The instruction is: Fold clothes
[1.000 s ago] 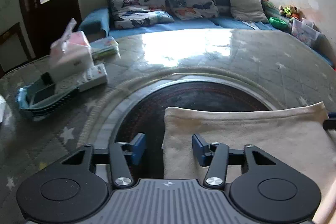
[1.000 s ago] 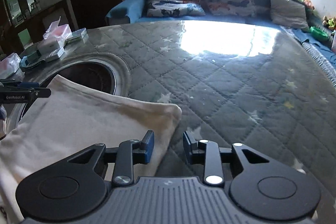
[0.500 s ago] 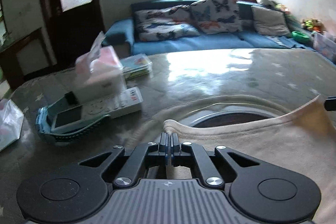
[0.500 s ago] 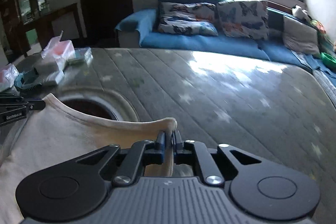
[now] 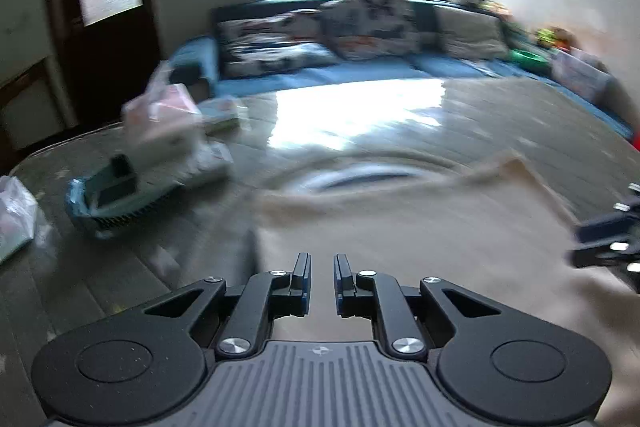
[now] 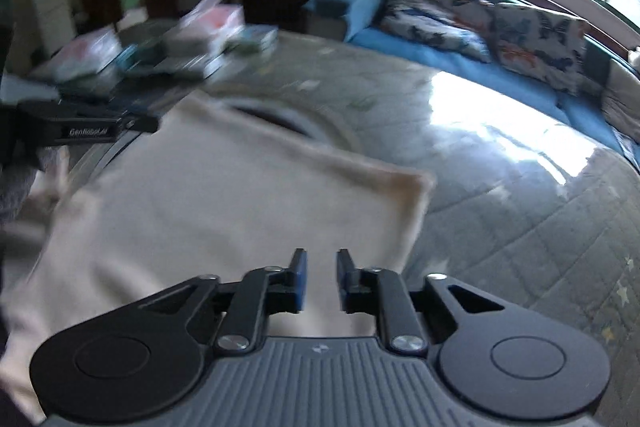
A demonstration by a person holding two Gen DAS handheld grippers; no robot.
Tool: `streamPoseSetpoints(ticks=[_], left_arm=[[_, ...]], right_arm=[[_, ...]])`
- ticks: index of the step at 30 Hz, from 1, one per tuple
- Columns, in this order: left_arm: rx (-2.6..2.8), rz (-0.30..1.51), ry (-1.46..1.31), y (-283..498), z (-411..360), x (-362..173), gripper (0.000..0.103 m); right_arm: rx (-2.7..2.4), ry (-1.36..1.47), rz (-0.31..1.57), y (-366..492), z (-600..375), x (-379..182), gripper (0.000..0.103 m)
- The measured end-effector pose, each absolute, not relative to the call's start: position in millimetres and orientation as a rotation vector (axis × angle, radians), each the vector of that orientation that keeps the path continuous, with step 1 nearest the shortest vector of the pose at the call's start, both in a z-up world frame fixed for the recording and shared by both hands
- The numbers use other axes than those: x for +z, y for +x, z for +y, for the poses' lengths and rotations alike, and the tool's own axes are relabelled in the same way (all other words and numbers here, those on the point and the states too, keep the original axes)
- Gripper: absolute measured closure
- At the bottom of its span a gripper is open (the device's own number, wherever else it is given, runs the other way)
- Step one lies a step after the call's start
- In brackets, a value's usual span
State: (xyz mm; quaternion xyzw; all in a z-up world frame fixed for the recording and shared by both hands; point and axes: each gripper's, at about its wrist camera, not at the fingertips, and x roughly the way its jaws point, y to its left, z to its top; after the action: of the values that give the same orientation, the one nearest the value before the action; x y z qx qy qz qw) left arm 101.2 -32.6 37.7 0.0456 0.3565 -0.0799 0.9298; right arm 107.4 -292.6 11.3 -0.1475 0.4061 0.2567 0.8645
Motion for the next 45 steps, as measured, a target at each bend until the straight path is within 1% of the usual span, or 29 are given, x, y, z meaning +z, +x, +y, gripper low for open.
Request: streamPoseSetpoints(ticks=[6, 8, 9, 10, 12, 14, 18, 22, 24, 26, 30, 32, 35, 36, 39, 43, 45], left_arm=[[-0.317, 0.723, 0.151, 32, -64, 32, 0.089], [-0.364, 0.716, 0.175, 9, -74, 30, 0.084], [-0.380, 0.704, 0.196, 0, -79, 28, 0.084], [-0.394, 0.695, 0.218, -9, -82, 26, 0.084], [-0.420, 0.683, 0.259, -24, -87, 22, 0.084], [-0.446, 0.670, 0.300, -39, -92, 18, 0.084], [-0.446, 0.653, 0.341, -55, -90, 17, 0.084], [-0.430, 0.645, 0.299, -56, -83, 27, 0.084], [-0.430, 0.635, 0.280, -57, -83, 30, 0.082], [-0.448, 0.629, 0.265, -58, -85, 33, 0.074], [-0.488, 0.629, 0.272, -62, -90, 32, 0.072], [-0.511, 0.629, 0.281, -65, -92, 31, 0.067], [-0.532, 0.634, 0.294, -69, -95, 27, 0.064], [-0.536, 0.636, 0.298, -70, -96, 27, 0.064], [-0.535, 0.633, 0.303, -72, -95, 25, 0.064], [-0.529, 0.643, 0.295, -72, -92, 22, 0.065], [-0.533, 0.655, 0.297, -73, -93, 18, 0.067]], right_arm=[[0.590, -0.355, 0.868, 56, -284, 1, 0.081], [0.603, -0.360, 0.859, 39, -282, 0, 0.080], [0.610, -0.366, 0.851, 31, -281, 0, 0.079], [0.618, -0.373, 0.843, 23, -279, 0, 0.075], [0.630, -0.391, 0.828, 7, -277, 0, 0.070], [0.633, -0.425, 0.817, -9, -277, -3, 0.070], [0.626, -0.480, 0.797, -28, -282, -1, 0.070], [0.619, -0.478, 0.770, -40, -287, 9, 0.070], [0.643, -0.427, 0.758, -45, -288, 14, 0.071], [0.689, -0.381, 0.766, -50, -285, 15, 0.071], [0.769, -0.357, 0.794, -62, -278, 11, 0.071], [0.773, -0.366, 0.799, -66, -277, 8, 0.071], [0.739, -0.369, 0.808, -68, -279, 1, 0.073], [0.727, -0.361, 0.814, -68, -281, -1, 0.078], [0.723, -0.339, 0.798, -69, -284, 2, 0.096], [0.740, -0.351, 0.770, -77, -287, 13, 0.097], [0.745, -0.371, 0.781, -80, -286, 10, 0.097]])
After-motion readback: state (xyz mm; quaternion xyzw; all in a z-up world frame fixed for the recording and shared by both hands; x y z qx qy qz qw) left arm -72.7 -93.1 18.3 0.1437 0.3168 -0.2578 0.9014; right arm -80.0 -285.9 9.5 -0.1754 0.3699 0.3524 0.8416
